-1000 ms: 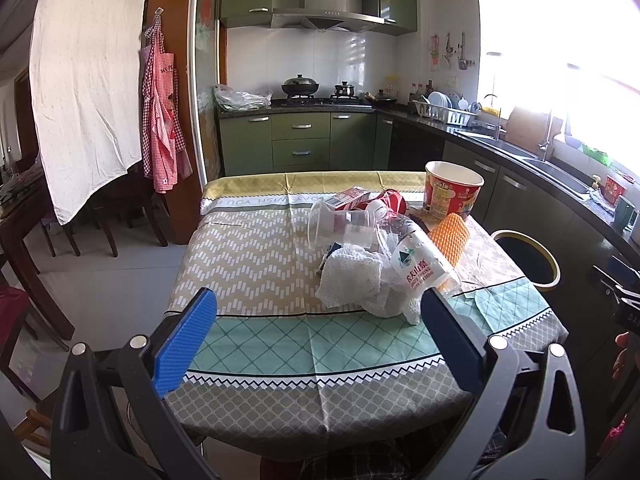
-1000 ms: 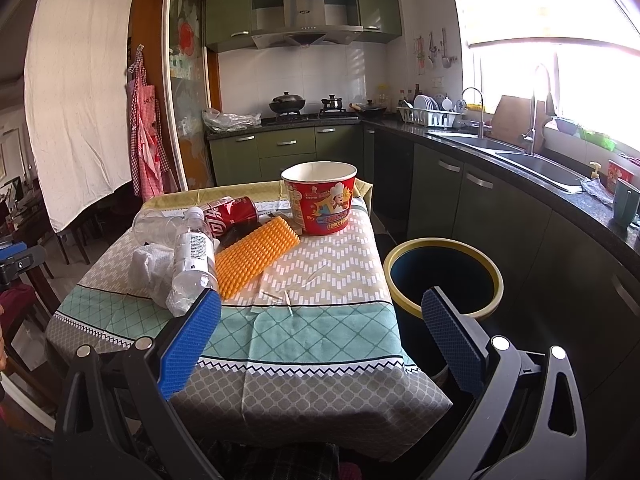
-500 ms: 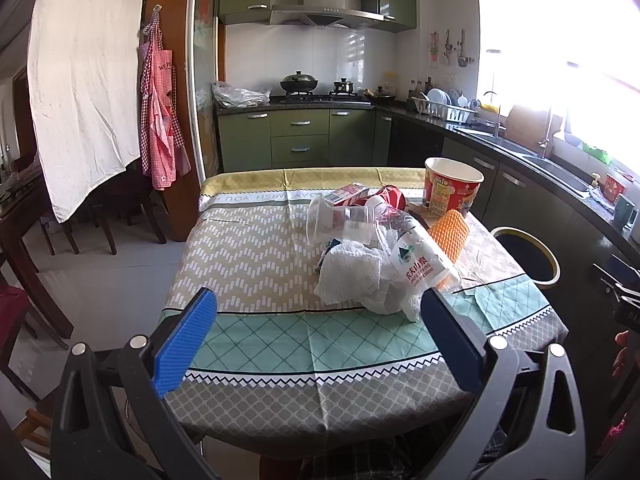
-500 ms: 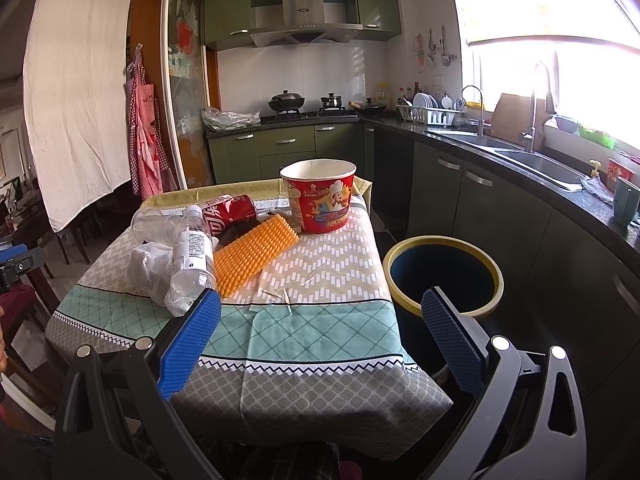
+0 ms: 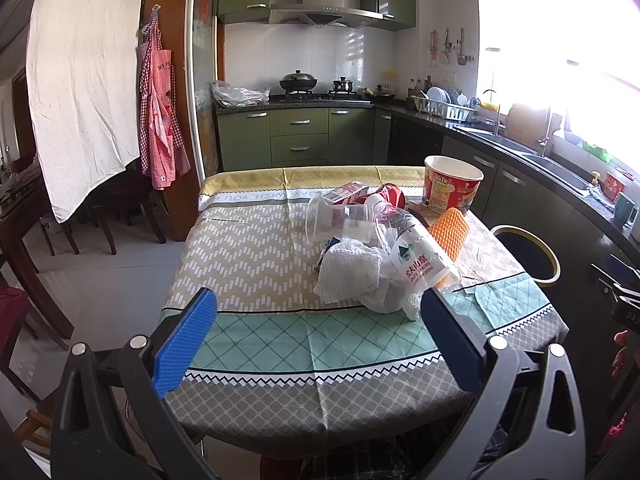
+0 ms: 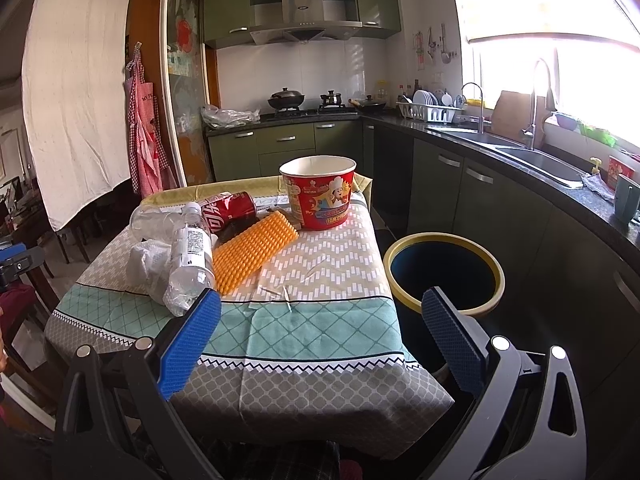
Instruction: Collect trash
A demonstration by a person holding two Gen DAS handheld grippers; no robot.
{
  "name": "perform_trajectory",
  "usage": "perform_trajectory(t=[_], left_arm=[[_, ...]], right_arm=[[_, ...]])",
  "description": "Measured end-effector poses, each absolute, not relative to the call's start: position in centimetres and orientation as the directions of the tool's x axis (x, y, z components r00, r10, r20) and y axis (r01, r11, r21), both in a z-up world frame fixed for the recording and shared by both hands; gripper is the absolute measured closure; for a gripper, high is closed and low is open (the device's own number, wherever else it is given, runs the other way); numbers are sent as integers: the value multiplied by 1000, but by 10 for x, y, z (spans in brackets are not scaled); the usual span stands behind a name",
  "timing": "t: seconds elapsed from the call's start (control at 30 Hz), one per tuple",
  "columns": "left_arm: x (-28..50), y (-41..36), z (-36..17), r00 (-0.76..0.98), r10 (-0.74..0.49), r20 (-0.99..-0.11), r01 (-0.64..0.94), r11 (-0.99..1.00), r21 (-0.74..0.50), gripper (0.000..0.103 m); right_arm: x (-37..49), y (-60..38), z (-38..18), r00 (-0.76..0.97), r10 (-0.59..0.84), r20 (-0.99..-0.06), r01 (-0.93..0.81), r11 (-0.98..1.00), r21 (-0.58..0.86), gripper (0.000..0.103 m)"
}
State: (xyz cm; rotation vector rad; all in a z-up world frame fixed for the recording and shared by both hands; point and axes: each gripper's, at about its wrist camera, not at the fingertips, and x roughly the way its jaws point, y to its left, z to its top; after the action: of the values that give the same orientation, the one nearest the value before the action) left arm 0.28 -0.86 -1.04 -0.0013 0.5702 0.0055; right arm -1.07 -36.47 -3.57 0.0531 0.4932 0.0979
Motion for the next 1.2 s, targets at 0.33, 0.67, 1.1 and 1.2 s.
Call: perform_trajectory(t=[0.33, 0.67, 1.1, 1.2], left_arm=[[7, -9, -13, 832, -1, -555, 0, 1000, -2, 6], [69, 3, 14, 745, -80, -662, 79, 996, -31, 6], [197, -18, 32, 570, -232, -788, 251, 963, -102, 6], [231, -18, 28, 534, -238, -811, 264, 959, -107, 6]], right_arm=[[-6, -363, -39, 868, 113, -483, -87, 993, 76, 4], [31, -369, -7, 827, 200, -525, -202, 978, 56, 4], [174, -377, 50, 625, 302, -719, -306, 943, 130, 4], [216, -384, 52, 568, 322, -758, -291, 940, 181, 4]])
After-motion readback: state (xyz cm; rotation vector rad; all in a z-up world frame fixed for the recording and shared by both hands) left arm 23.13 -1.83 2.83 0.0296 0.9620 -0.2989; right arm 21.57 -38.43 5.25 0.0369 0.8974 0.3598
